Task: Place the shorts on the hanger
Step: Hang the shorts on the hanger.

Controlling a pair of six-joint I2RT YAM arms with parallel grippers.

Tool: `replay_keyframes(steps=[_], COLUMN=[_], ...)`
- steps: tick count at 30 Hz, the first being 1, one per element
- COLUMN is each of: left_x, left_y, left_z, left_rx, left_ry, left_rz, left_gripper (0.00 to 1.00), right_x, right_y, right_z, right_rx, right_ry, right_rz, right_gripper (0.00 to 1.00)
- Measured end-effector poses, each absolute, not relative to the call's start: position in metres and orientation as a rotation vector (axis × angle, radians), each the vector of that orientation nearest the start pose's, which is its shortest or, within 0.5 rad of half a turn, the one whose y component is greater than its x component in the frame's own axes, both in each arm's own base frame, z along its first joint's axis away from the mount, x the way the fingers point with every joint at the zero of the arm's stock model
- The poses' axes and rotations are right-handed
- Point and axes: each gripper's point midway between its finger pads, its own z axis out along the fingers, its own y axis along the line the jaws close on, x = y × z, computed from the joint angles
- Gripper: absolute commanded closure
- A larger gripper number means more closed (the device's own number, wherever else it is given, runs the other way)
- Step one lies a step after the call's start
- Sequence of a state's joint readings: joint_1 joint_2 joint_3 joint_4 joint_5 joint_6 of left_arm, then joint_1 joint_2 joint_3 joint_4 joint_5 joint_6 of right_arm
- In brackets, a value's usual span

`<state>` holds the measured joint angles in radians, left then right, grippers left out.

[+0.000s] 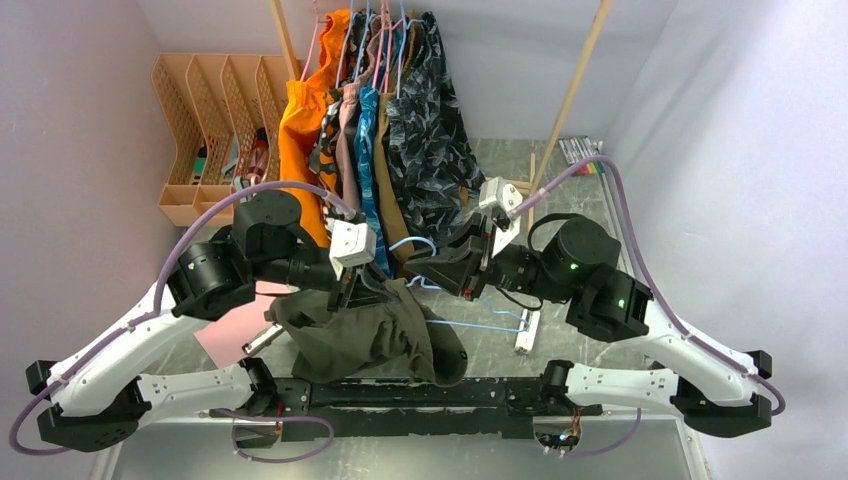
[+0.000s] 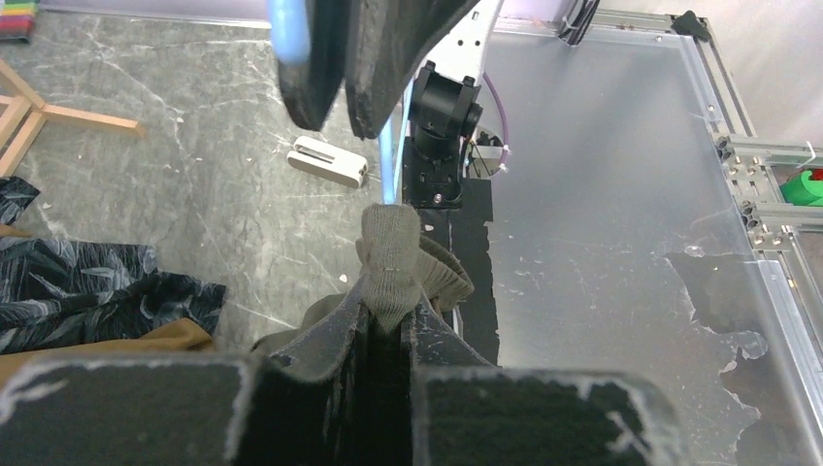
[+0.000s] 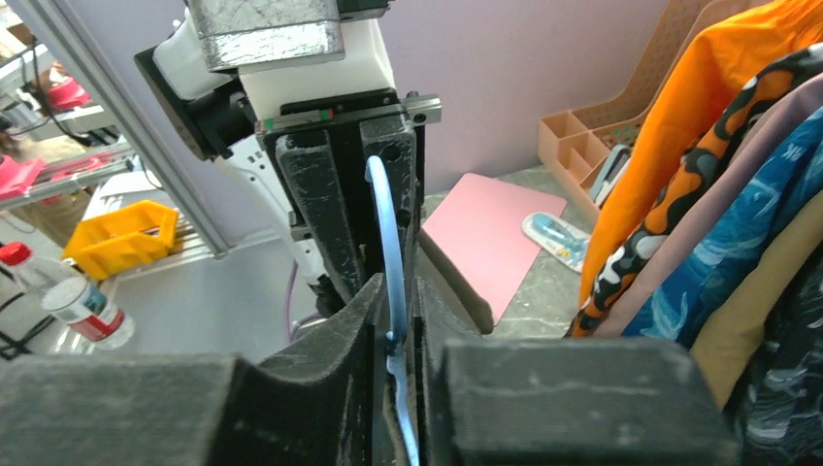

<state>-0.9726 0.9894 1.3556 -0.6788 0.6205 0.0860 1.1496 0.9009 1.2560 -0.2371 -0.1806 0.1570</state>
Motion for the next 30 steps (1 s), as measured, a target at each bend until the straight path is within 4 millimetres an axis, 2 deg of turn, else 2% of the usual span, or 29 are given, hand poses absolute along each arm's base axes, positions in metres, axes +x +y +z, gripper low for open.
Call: replay_keyframes(steps=[2,5,8,10,16,28,30], left_x=[0.075,0.075,0.075,0.075,0.076,0.075,0.075], left_y=[-0.285,-0.285,-0.283,-0.284,-0.291,-0.308,-0.31], left_z=[0.371,0.372,0.374,0.375,0.376,0.387,0.387], left_rx=[1.373,1.367,1.362,1.359,1.368,1.406,1.412], left_ry=[1.455,1.455,1.45,1.444,1.443,1.383,1.382], left_rz=[-1.169,-1.166,-1.168,-1.17,-1.192,-1.257,-1.264], left_gripper=[0.93,0.91,0.77,0.72,0.64,0.65,0.57], right_x=[0.092,0.089,0.086,0.084,0.079,0.08,0.079], right_y=[0.301,0.302,0.303,0.301,0.296,0.302,0.302], right_z=[0.448,0.449,0.451,0.451,0.449,0.456,0.458], right_rx=[-0.898,-0.914,-0.917,-0.907,-0.869,-0.819,-0.813], right_ry=[1.307,1.304,1.28,1.248,1.171,1.09,1.074], right_rz=[1.181,1.193,1.211,1.228,1.266,1.307,1.312], right_gripper=[1.0,1.0,1.0,1.0,1.0,1.0,1.0])
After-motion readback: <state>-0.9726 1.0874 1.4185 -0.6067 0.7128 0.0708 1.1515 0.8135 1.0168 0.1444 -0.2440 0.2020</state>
